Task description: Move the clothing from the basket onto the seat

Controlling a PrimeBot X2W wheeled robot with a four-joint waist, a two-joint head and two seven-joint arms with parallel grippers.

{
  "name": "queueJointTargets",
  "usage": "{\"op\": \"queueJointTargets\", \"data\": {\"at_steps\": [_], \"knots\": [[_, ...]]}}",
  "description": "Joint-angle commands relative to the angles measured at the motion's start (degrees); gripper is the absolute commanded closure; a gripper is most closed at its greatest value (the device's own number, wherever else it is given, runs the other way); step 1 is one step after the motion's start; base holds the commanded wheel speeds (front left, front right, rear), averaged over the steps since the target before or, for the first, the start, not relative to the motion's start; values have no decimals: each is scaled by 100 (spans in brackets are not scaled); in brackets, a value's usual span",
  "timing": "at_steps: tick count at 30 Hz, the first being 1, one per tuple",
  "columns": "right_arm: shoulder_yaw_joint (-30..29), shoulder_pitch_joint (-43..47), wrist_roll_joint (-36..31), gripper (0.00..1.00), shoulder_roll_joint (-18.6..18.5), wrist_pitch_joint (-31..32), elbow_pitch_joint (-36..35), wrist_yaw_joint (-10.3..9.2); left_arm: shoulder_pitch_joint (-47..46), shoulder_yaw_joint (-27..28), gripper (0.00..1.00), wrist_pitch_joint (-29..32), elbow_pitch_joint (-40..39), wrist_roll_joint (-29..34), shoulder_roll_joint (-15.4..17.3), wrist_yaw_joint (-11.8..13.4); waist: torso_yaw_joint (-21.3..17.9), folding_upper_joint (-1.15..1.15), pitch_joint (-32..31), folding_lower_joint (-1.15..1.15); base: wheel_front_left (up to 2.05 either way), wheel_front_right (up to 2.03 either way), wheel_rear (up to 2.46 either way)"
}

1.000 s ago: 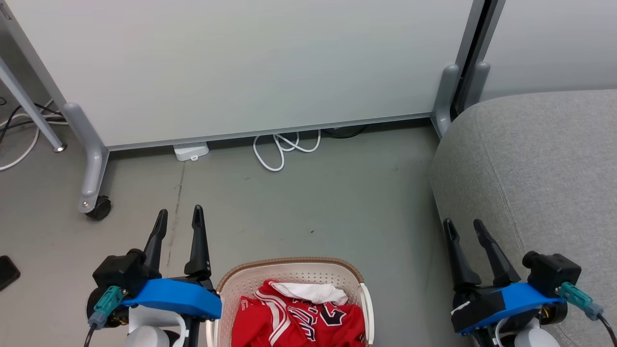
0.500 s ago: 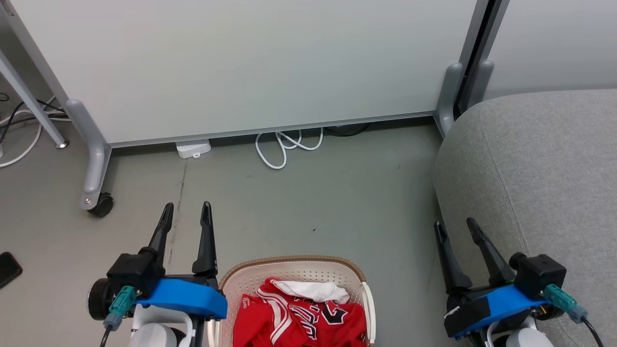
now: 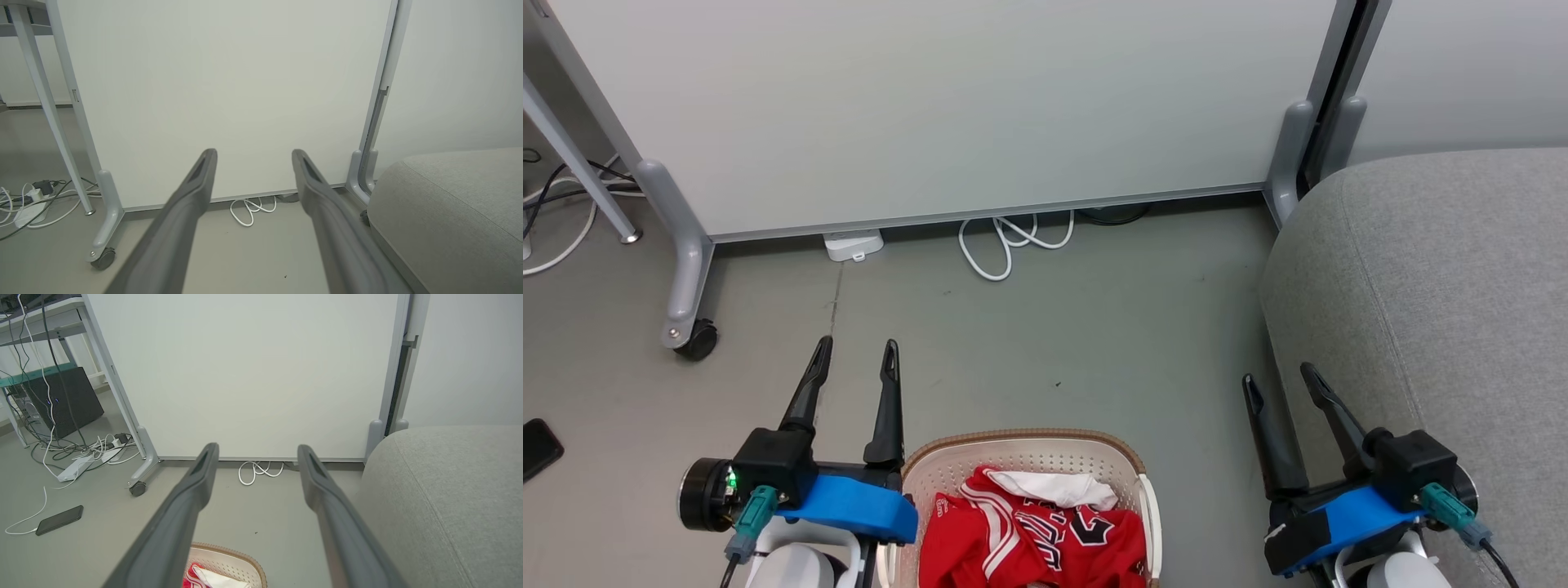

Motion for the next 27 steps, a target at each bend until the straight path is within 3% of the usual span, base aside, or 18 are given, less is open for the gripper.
{"op": "queueJointTargets", "data": {"at_steps": [1, 12, 27], "knots": [[21, -94, -129, 0, -33, -54, 2, 13, -94, -25, 0, -55, -3, 128, 4, -12, 0, 0, 6, 0, 0, 0, 0], [81, -123, -562, 0, -35, -163, 33, 14, -136, -54, 0, -162, 17, 603, -17, -51, 26, 0, 67, 0, 0, 0, 0], [86, -138, -530, 0, -34, -156, 56, 14, -123, -21, 0, -155, 47, 586, -38, -84, 47, 0, 78, 0, 0, 0, 0]]}}
